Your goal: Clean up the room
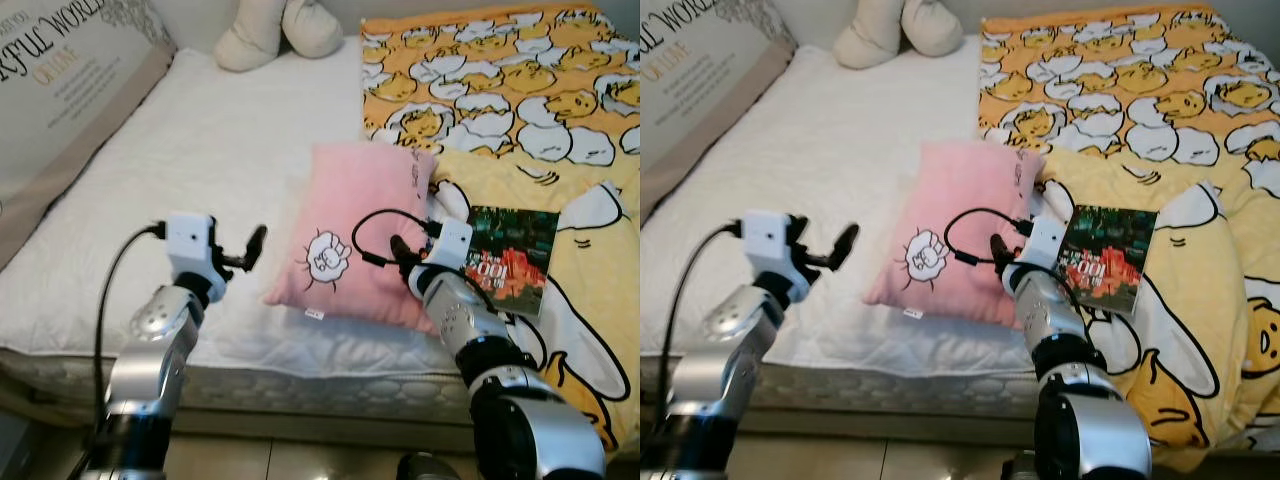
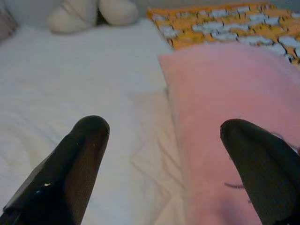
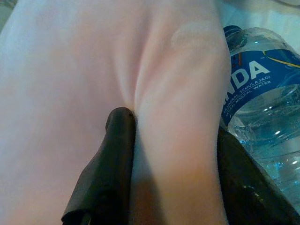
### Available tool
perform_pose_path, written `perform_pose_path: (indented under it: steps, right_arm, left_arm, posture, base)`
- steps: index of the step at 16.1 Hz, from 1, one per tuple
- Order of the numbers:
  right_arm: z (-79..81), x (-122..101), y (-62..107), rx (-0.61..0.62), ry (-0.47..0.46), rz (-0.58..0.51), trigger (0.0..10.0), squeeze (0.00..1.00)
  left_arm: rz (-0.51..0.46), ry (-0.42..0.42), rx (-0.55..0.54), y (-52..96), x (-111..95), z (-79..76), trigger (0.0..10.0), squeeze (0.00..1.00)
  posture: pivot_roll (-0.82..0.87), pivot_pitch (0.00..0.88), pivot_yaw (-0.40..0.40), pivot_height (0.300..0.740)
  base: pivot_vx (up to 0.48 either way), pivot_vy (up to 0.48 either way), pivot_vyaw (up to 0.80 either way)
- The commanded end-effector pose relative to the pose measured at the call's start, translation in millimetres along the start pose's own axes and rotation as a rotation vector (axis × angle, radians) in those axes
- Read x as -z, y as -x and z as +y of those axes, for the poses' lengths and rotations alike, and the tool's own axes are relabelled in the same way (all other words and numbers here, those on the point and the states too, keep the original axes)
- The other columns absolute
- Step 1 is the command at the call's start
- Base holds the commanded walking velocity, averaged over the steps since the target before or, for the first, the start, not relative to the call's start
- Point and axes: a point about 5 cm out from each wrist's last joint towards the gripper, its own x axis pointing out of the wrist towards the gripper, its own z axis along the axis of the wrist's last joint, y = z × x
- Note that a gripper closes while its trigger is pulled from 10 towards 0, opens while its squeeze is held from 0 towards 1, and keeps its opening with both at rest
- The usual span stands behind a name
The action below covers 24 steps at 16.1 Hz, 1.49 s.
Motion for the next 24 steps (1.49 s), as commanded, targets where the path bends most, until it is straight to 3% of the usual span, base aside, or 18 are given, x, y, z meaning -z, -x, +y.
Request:
perform_pose_path:
  steps: [1, 4, 5, 9, 13, 14, 20, 21, 22, 24]
  right_arm:
    - [5.7, 5, 0.4, -0.025, 0.016, 0.026, 0.0, 0.00]
    - [5.0, 5, 4.2, -0.050, 0.026, 0.010, 0.0, 0.00]
    - [2.0, 5, 7.6, -0.055, 0.031, 0.004, 0.0, 0.00]
    - [-1.9, 4, 19.1, -0.071, 0.046, -0.016, 0.0, 0.00]
    - [-3.3, 0, 30.4, -0.081, 0.048, -0.040, 0.0, 0.00]
    - [-0.9, 0, 38.2, -0.103, 0.048, -0.043, 0.0, 0.00]
    - [-7.0, -2, 61.8, -0.109, 0.070, -0.035, 0.0, 0.00]
    - [-8.8, -1, 63.7, -0.107, 0.074, -0.030, 0.0, 0.00]
    - [-10.0, -1, 67.1, -0.105, 0.077, -0.021, 0.0, 0.00]
    - [-8.3, -1, 69.3, -0.115, 0.077, -0.015, 0.0, 0.00]
  left_arm:
    - [0.023, -0.008, 0.008, -3.9, 1, 6.1, 10.0, 0.00]
    - [0.055, 0.043, 0.028, -22.2, 3, 17.8, 10.0, 0.00]
    - [0.071, 0.095, 0.043, -34.9, 2, 21.3, 10.0, 0.00]
    - [0.095, 0.152, 0.115, -55.3, -2, 15.5, 10.0, 0.00]
    - [0.133, 0.256, 0.128, -63.3, 7, 4.1, 10.0, 0.00]
    - [0.178, 0.282, 0.118, -64.2, 19, -3.3, 10.0, 0.00]
    - [0.214, 0.398, 0.076, -61.8, 35, -8.8, 10.0, 0.00]
    - [0.220, 0.390, 0.085, -62.2, 36, -12.1, 3.6, 0.00]
    - [0.226, 0.381, 0.122, -62.0, 39, -18.3, 0.0, 0.00]
    - [0.229, 0.389, 0.151, -61.4, 41, -21.8, 0.0, 0.00]
  posture:
    - [-0.13, 0.001, 0.175, 0.740]
    - [-0.17, 0.000, 0.179, 0.740]
    - [-0.19, 0.000, 0.184, 0.740]
    - [-0.24, 0.018, 0.204, 0.740]
    - [-0.28, 0.046, 0.214, 0.740]
    - [-0.30, 0.070, 0.217, 0.740]
    - [-0.36, 0.123, 0.217, 0.740]
    - [-0.36, 0.128, 0.219, 0.740]
    - [-0.36, 0.131, 0.221, 0.740]
    - [-0.36, 0.133, 0.222, 0.740]
  base:
    - [0.000, 0.000, 0.00]
    - [0.000, 0.000, 0.00]
    - [0.000, 0.000, 0.00]
    - [0.000, 0.000, 0.00]
    - [0.000, 0.000, 0.00]
    - [0.000, 0.000, 0.00]
    - [0.000, 0.000, 0.00]
    - [0.000, 0.000, 0.00]
    - [0.000, 0.000, 0.00]
    - [0.000, 0.000, 0.00]
